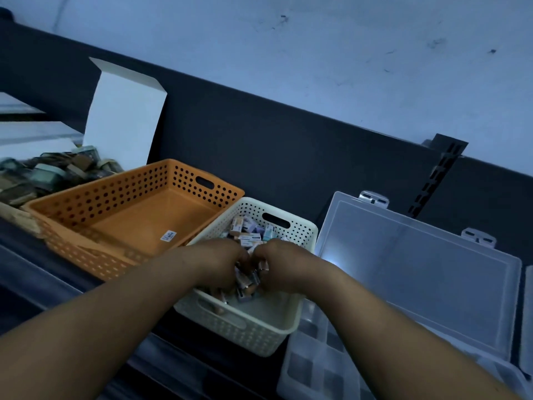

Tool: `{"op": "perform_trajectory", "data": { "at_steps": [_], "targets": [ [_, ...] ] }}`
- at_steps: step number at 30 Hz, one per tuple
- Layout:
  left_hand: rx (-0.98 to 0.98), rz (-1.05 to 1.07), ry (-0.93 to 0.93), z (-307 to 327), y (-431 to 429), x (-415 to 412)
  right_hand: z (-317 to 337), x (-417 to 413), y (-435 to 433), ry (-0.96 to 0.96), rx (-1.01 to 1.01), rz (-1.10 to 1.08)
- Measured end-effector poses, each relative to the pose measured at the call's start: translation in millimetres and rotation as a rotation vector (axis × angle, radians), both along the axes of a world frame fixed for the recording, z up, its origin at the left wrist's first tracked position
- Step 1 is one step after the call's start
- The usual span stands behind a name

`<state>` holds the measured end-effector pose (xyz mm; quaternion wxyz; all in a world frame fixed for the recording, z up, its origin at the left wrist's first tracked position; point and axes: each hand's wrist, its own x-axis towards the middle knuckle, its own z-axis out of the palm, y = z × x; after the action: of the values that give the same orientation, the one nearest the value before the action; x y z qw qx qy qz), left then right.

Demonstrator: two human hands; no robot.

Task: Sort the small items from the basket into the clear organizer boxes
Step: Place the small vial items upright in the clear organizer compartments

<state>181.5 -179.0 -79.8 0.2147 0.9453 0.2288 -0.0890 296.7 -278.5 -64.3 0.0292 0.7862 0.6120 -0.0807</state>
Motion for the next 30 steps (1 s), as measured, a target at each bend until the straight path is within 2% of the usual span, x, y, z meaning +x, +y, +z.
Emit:
{"op": "perform_trajectory", "data": {
  "at_steps": [6,9,12,15,18,21,23,25,26,27,30],
  "targets": [
    [0.113,-0.023,-0.095,5.7,3.7,-5.5,-1.0,12.8,4.7,0.162,0.146,-0.179],
    [0.084,0.037,-0.202,18.6,3.4,-15.8,-3.5,13.9,9.7,0.109,0.112,-0.192],
    [0.087,0.096,-0.260,28.0,2.6,-25.1,-7.6,11.2,18.1,0.022,0.072,-0.097],
    [-0.035,0.142,-0.329,30.3,0.7,-32.6,-8.1,7.6,23.2,-0.028,0.049,-0.066],
    [-0.266,0.216,-0.422,28.6,0.6,-36.1,-8.8,5.7,22.7,-0.047,0.026,-0.035],
    [-0.512,0.305,-0.485,28.0,1.1,-36.5,-3.6,5.1,18.9,-0.017,0.088,-0.052],
    [-0.593,0.333,-0.524,30.7,1.2,-35.1,7.2,8.5,11.6,0.047,0.164,-0.094],
    [-0.673,0.343,-0.579,36.4,-2.0,-32.2,20.9,13.1,-2.4,0.204,0.290,-0.143],
    [-0.729,0.348,-0.608,39.9,-4.9,-29.7,27.2,15.0,-12.1,0.341,0.372,-0.181],
    [-0.796,0.352,-0.632,43.3,-8.3,-27.4,32.1,16.9,-22.2,0.531,0.458,-0.229],
    [-0.991,0.345,-0.691,54.8,-25.2,-13.9,44.3,27.1,-58.6,1.265,0.660,-0.438]
  ]
}}
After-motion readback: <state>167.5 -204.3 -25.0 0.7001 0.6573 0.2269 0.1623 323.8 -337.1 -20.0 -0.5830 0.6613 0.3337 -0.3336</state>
